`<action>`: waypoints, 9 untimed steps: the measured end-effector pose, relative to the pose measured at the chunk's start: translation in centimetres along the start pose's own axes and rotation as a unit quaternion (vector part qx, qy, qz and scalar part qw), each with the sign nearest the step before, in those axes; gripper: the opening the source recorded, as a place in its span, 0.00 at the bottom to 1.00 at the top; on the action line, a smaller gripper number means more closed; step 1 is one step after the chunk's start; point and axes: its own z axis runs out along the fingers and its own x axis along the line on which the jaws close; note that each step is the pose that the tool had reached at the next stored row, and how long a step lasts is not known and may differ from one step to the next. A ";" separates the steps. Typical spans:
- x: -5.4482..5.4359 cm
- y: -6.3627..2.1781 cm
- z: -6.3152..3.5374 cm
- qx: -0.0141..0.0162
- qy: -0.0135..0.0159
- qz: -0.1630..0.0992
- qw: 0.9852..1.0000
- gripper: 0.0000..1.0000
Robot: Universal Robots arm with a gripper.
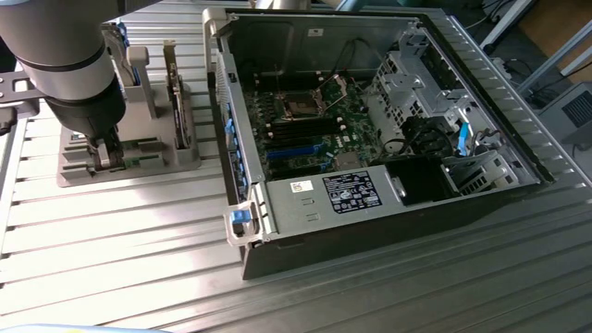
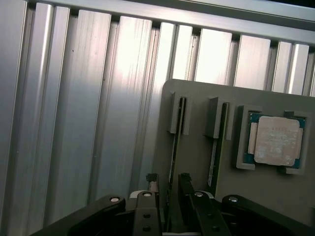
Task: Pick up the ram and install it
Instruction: 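Pick up the ram and move it above insertion slot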
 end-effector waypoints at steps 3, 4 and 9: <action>0.0 0.00 0.00 0.000 0.000 0.000 1.000 0.22; 0.0 0.00 0.00 0.000 0.000 0.000 1.000 0.16; 0.0 0.00 0.00 0.000 0.000 0.000 1.000 0.13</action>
